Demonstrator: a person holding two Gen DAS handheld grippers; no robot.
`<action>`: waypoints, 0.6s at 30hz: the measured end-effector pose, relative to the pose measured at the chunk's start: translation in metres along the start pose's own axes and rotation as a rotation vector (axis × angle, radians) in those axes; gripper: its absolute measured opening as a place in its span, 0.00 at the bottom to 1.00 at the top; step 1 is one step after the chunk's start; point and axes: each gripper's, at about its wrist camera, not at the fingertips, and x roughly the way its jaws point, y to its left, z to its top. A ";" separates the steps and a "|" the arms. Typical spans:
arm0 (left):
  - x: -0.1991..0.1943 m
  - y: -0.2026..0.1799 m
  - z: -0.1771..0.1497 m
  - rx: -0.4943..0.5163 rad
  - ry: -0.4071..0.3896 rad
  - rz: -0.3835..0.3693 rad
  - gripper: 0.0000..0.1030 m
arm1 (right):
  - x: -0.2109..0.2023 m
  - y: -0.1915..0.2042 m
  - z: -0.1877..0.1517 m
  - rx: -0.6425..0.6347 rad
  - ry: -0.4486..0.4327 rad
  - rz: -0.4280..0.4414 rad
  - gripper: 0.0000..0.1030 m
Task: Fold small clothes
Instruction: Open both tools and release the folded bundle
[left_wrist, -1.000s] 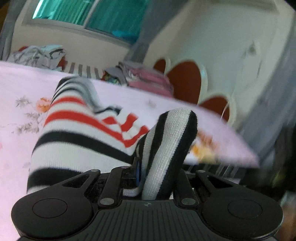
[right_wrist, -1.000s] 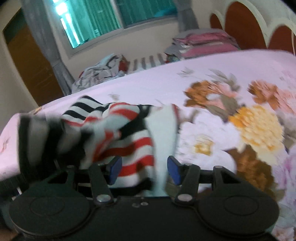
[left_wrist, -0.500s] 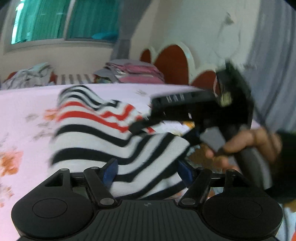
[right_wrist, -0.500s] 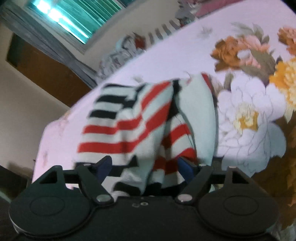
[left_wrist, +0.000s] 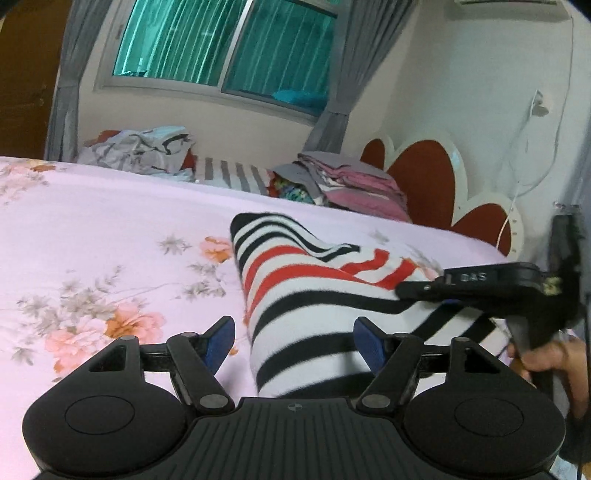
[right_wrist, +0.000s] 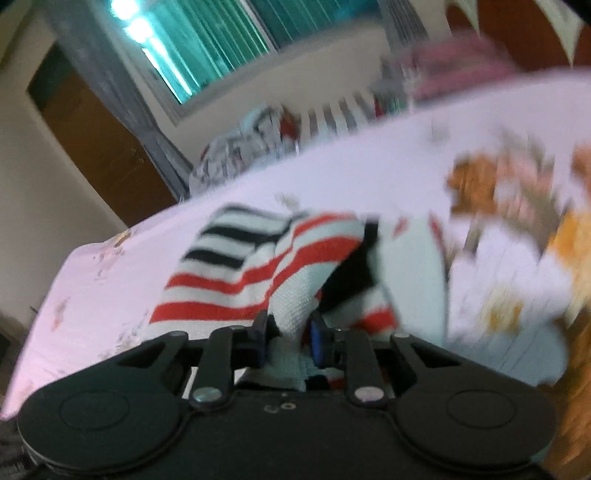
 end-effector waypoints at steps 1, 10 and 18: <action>0.004 -0.003 0.001 0.005 -0.001 -0.009 0.68 | -0.006 -0.001 0.000 -0.022 -0.017 -0.022 0.21; 0.062 -0.025 -0.010 0.016 0.111 -0.079 0.68 | 0.007 -0.047 -0.021 0.094 0.071 -0.076 0.28; 0.068 -0.027 -0.021 0.069 0.116 -0.039 0.68 | -0.033 -0.050 -0.028 0.136 0.068 -0.024 0.50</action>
